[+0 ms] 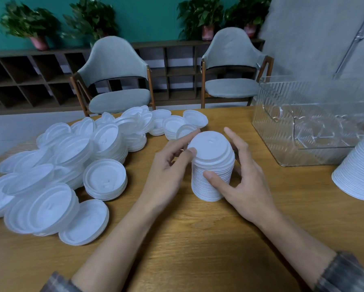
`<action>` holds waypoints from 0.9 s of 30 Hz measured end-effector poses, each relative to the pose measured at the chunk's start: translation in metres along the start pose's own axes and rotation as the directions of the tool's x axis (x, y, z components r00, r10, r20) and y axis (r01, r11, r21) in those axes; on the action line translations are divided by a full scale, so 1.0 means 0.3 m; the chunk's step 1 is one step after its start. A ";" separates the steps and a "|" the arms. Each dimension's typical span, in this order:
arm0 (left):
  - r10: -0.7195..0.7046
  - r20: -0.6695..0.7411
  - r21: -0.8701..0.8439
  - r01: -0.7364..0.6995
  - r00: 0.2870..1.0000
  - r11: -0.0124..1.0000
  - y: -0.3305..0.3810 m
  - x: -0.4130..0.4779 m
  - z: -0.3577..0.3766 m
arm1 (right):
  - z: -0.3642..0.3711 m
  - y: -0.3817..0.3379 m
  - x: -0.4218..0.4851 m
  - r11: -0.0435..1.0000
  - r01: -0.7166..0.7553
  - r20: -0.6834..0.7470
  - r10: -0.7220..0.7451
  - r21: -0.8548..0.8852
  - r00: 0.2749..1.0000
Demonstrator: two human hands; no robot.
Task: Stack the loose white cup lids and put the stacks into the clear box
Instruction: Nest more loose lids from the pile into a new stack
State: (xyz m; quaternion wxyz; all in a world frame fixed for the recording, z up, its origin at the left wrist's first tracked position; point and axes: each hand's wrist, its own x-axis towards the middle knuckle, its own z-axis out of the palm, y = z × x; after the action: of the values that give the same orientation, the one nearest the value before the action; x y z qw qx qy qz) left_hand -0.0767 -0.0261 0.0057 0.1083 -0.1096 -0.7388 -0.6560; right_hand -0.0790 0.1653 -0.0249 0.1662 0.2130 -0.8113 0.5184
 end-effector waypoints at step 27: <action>0.050 0.018 0.136 -0.052 0.999 0.989 -0.029 -0.005 0.040 | -0.001 -0.007 -0.002 1.000 0.018 0.011 -0.018 0.014 1.000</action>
State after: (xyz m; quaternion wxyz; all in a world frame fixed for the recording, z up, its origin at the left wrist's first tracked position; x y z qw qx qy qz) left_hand -0.0783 -0.0151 -0.0043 0.1269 -0.1255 -0.7798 -0.6001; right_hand -0.0773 0.1649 -0.0235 0.1651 0.2242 -0.8066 0.5214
